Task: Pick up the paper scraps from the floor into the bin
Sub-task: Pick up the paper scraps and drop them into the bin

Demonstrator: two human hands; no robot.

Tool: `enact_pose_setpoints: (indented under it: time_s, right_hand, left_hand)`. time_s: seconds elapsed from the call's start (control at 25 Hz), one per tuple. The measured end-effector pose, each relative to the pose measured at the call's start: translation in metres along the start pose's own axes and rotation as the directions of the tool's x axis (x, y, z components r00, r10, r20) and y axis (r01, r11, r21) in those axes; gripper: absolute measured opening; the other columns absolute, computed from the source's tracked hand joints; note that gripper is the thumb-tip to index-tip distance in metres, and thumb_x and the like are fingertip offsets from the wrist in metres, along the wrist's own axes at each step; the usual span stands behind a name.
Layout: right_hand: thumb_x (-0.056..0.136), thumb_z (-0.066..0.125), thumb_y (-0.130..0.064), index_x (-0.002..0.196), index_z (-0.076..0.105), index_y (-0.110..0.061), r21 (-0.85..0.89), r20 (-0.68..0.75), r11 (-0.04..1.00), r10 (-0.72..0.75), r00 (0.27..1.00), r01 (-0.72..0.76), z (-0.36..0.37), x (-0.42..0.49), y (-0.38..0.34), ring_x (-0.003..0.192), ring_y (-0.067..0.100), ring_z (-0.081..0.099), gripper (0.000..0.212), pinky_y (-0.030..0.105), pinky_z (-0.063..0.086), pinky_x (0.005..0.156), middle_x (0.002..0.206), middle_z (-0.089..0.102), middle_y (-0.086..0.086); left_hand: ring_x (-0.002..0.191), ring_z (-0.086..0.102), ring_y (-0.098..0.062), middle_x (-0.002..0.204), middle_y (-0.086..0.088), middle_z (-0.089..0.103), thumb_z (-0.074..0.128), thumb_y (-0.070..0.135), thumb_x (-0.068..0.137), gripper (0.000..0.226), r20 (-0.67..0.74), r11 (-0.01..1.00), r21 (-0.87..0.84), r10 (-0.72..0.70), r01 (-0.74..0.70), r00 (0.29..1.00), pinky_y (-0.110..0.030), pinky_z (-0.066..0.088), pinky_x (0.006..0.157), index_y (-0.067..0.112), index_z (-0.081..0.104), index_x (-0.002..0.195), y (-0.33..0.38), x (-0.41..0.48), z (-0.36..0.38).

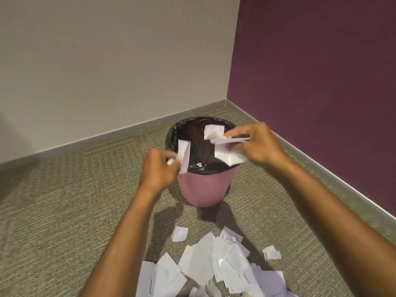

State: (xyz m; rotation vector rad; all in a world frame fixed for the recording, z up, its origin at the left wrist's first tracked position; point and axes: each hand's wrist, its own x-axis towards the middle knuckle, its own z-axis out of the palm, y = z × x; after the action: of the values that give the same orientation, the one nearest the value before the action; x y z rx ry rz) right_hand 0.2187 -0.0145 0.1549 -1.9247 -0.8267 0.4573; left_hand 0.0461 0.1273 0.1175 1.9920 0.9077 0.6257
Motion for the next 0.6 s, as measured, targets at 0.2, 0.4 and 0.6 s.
enact_pose_setpoints:
  time_s: [0.2, 0.4, 0.6]
  right_hand:
    - [0.074, 0.071, 0.011, 0.087, 0.074, -0.002, 0.106, -0.089, 0.984, 0.154, 0.984, -0.144, 0.014, 0.061, 0.005, 0.071, 0.024, 0.07, 0.019, 0.027, 0.057, 0.054, 0.086, 0.073, 0.014]
    - [0.067, 0.076, 0.008, 0.095, 0.064, 0.008, 0.155, -0.017, 0.934, 0.328, 0.944, -0.322, 0.034, 0.099, 0.03, 0.086, 0.039, 0.07, 0.031, 0.049, 0.062, 0.071, 0.102, 0.066, 0.02]
    - [0.08, 0.066, 0.005, 0.108, 0.06, 0.006, 0.214, 0.048, 0.907, 0.361, 0.931, -0.363, 0.032, 0.104, 0.039, 0.079, 0.03, 0.066, 0.029, 0.048, 0.062, 0.078, 0.11, 0.054, 0.013]
  left_hand:
    - [0.062, 0.064, -0.024, 0.086, -0.013, 0.063, 0.063, -0.022, 0.075, 0.025, 0.051, 0.872, -0.426, -0.241, 0.24, 0.969, -0.026, 0.057, 0.046, 0.001, 0.058, 0.065, 0.044, 0.084, 0.014]
    - [0.056, 0.053, -0.02, 0.07, -0.012, 0.055, 0.066, -0.012, 0.08, 0.022, 0.141, 0.784, -0.428, -0.433, 0.449, 0.89, -0.026, 0.049, 0.043, 0.001, 0.055, 0.066, 0.023, 0.128, 0.063]
    - [0.069, 0.053, -0.014, 0.087, -0.002, 0.058, 0.069, 0.031, 0.086, 0.031, 0.198, 0.793, -0.367, -0.445, 0.487, 0.874, -0.032, 0.052, 0.067, 0.01, 0.06, 0.107, 0.011, 0.131, 0.082]
